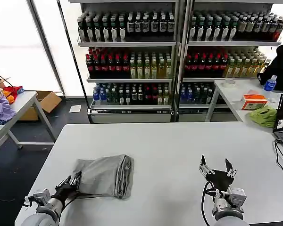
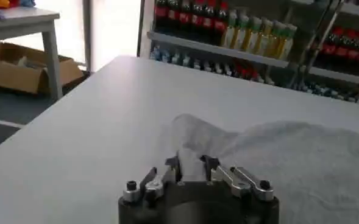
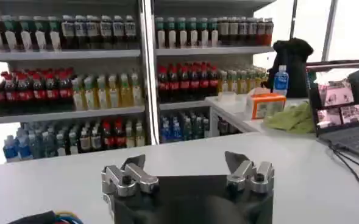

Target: Fold and organize the clothes.

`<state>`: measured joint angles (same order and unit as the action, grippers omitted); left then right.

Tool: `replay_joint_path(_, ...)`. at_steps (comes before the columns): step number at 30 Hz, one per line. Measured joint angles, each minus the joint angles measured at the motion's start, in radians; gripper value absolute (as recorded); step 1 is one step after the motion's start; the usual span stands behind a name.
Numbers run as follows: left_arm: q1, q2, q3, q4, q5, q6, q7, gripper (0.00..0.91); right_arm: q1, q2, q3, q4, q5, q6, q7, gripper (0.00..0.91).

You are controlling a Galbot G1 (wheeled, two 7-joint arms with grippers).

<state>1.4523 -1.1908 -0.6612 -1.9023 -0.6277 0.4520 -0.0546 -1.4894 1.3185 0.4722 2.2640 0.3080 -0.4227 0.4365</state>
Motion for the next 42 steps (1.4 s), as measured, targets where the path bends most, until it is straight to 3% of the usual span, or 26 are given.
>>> replay_joint_path(12, -0.013, 0.012, -0.057, -0.025, -0.033, -0.012, 0.005, 0.000, 0.006, -0.012, -0.003, -0.010, 0.008, 0.003, -0.004, 0.907)
replay_joint_path(24, -0.038, 0.192, -0.272, 0.042, -0.103, -0.003, 0.014, 0.000, 0.018, -0.021, -0.010, -0.009, 0.025, -0.001, -0.010, 0.907)
replay_joint_path(30, -0.022, 0.238, -0.318, 0.012, -0.125, 0.016, 0.005, 0.000, 0.016, -0.022, 0.000, -0.010, 0.029, -0.001, -0.011, 0.907)
replay_joint_path(36, -0.015, 0.229, -0.271, -0.101, -0.171, 0.046, -0.028, 0.000, 0.000, -0.020, 0.017, -0.004, 0.028, -0.003, -0.008, 0.907)
replay_joint_path(42, -0.031, 0.167, -0.090, -0.227, -0.177, 0.052, -0.085, 0.000, -0.023, -0.007, 0.040, 0.001, 0.015, -0.002, -0.007, 0.907)
